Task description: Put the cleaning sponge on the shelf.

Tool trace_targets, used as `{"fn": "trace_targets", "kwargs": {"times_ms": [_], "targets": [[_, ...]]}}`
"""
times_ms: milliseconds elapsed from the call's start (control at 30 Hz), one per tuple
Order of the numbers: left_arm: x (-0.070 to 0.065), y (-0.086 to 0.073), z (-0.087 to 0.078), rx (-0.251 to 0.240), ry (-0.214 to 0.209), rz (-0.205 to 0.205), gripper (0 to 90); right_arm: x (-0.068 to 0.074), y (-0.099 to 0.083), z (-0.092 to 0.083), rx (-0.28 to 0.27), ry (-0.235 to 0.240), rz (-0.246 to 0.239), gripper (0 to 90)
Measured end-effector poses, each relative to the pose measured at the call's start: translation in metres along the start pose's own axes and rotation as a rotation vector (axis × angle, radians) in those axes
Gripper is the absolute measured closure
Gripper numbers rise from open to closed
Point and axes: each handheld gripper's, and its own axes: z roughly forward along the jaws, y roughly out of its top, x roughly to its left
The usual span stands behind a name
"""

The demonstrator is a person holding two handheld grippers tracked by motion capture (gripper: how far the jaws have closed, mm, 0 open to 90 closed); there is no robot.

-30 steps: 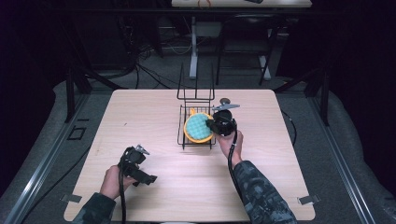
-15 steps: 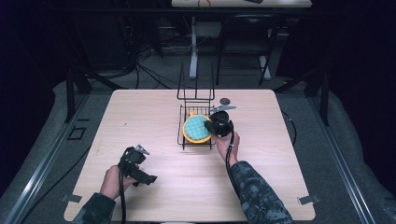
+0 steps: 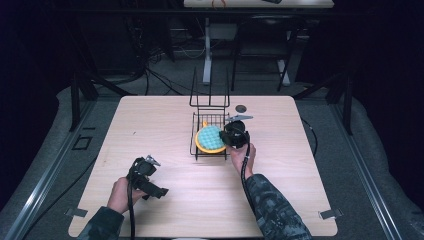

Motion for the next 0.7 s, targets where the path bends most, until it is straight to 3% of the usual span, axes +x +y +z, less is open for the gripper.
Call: {"fn": "trace_targets", "kwargs": {"times_ms": [333, 567, 700], "targets": [[-0.001, 0.0, 0.001, 0.009, 0.0, 0.005, 0.2, -0.001, 0.0, -0.001, 0.014, 0.02, 0.027, 80.7], [-0.001, 0.001, 0.001, 0.005, -0.003, 0.006, 0.2, -0.003, 0.002, -0.006, 0.037, 0.031, 0.024, 64.9], [-0.002, 0.002, 0.002, 0.009, 0.0, 0.009, 0.2, -0.004, 0.003, -0.013, 0.06, 0.062, 0.019, 54.5]]}}
